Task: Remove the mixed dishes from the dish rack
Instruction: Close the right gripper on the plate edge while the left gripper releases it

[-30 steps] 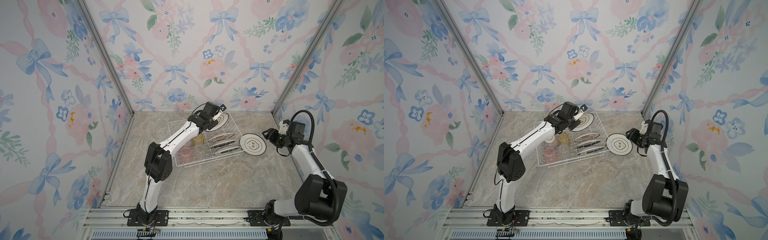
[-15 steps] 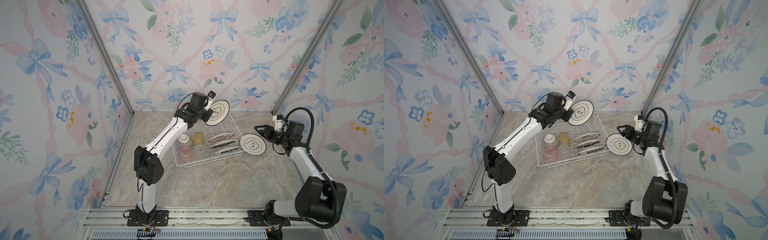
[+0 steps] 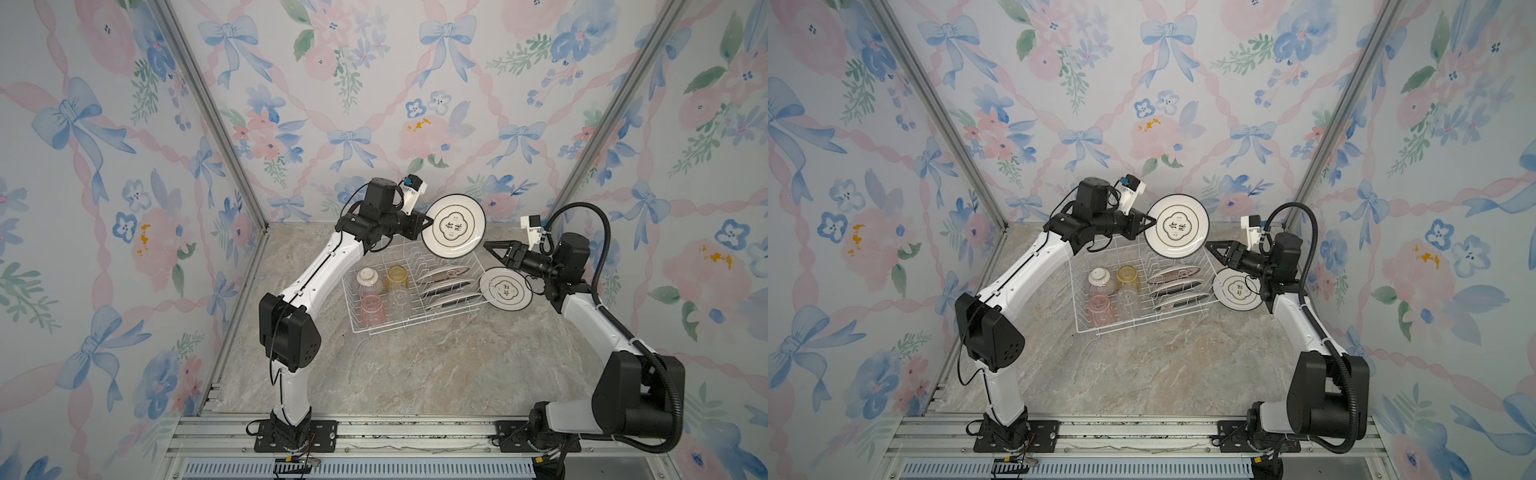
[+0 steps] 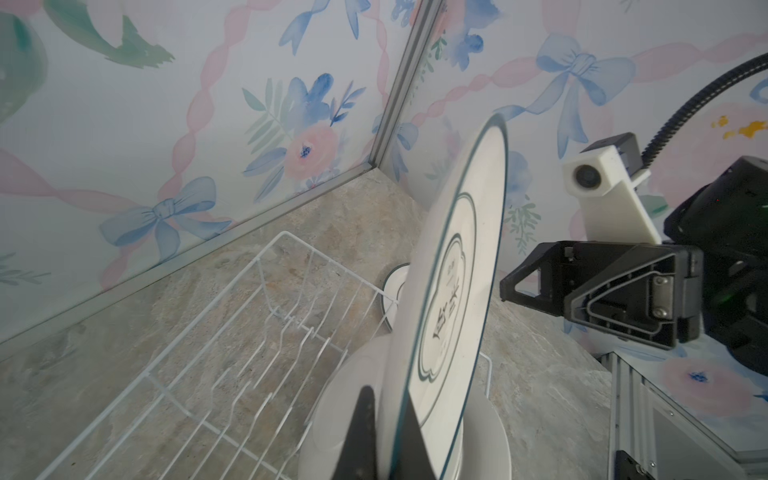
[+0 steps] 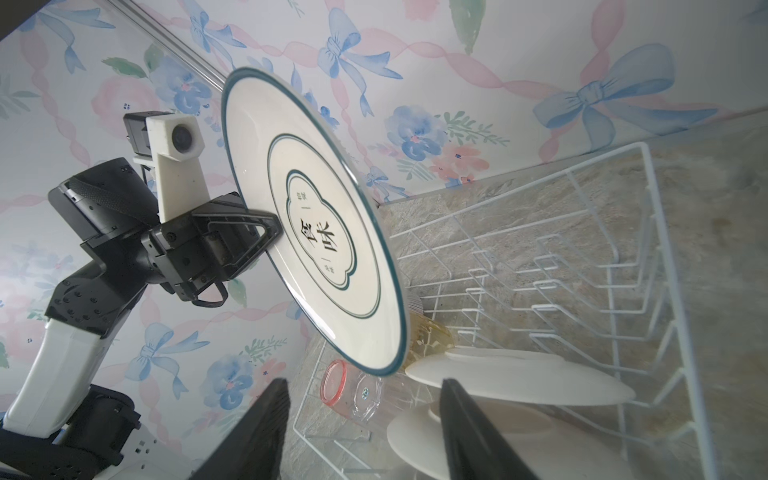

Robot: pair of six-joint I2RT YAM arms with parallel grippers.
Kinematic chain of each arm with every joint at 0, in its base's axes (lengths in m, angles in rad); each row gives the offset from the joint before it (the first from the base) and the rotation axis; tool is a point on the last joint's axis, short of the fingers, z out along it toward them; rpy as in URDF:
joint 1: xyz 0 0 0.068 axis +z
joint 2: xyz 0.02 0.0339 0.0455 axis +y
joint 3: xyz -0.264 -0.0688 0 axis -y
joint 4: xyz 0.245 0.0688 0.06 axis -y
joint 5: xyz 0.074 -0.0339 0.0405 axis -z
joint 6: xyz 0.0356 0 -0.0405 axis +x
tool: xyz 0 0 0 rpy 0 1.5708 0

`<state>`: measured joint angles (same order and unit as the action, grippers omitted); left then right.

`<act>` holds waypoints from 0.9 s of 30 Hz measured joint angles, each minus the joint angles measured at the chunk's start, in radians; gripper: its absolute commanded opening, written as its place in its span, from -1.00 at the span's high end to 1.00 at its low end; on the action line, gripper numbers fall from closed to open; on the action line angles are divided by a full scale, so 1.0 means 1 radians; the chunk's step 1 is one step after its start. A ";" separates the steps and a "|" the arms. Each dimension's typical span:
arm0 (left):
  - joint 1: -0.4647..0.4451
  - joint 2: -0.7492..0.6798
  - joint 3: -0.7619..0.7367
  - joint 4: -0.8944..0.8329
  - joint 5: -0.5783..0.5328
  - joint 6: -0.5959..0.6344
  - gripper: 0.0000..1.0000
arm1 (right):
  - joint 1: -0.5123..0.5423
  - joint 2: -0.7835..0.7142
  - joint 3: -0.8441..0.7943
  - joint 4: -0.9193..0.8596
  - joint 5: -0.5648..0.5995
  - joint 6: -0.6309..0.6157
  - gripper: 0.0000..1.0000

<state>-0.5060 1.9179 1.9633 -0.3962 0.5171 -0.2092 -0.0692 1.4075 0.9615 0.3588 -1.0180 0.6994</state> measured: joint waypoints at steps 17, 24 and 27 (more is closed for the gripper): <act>-0.007 0.069 -0.041 0.154 0.202 -0.200 1.00 | 0.032 0.084 -0.015 0.288 0.012 0.169 1.00; -0.010 0.074 -0.044 0.181 0.203 -0.210 0.48 | 0.031 0.093 -0.020 0.325 0.009 0.204 1.00; -0.023 0.074 -0.064 0.192 0.203 -0.194 0.29 | 0.023 0.091 -0.020 0.318 0.013 0.216 1.00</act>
<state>-0.5285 1.9919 1.8992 -0.2043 0.7197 -0.4034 -0.0460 1.4986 0.9413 0.6765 -1.0054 0.9154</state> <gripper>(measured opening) 0.301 0.079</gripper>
